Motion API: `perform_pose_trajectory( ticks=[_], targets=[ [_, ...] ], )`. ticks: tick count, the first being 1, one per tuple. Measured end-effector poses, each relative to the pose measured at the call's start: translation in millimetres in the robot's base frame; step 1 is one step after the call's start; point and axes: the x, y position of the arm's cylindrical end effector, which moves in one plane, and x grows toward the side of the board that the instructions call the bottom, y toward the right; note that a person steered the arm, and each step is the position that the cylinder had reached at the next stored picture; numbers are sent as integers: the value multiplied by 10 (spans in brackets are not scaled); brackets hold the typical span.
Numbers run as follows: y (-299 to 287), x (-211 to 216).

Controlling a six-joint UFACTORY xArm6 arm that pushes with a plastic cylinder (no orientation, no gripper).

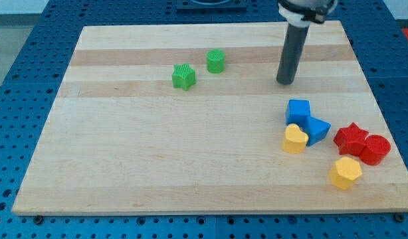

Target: Separate the red circle from the red star

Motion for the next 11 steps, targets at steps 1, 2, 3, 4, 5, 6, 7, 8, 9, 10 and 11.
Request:
perform_pose_trajectory(
  ticks=[1, 2, 3, 4, 5, 6, 7, 8, 9, 10, 11],
  targets=[
    [55, 301],
    [145, 614],
    [167, 791],
    [185, 879],
    [188, 911],
    [202, 926],
    [323, 1172],
    [330, 1159],
    [330, 856],
    [434, 195],
    [1339, 244]
  ],
)
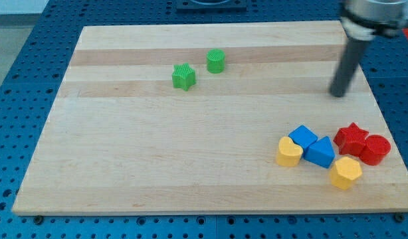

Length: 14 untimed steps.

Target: Separate the red circle from the red star

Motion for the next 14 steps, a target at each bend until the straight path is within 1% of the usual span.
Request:
perform_pose_trajectory(
  ticks=[1, 3, 4, 5, 6, 7, 8, 9, 10, 12, 14],
  targets=[
    [719, 144],
    [723, 214],
    [651, 452],
    [513, 966],
    [528, 982],
    [485, 1499],
    [435, 1733],
    [381, 1730],
    [-38, 1508],
    [-208, 1338],
    [-724, 684]
  ],
)
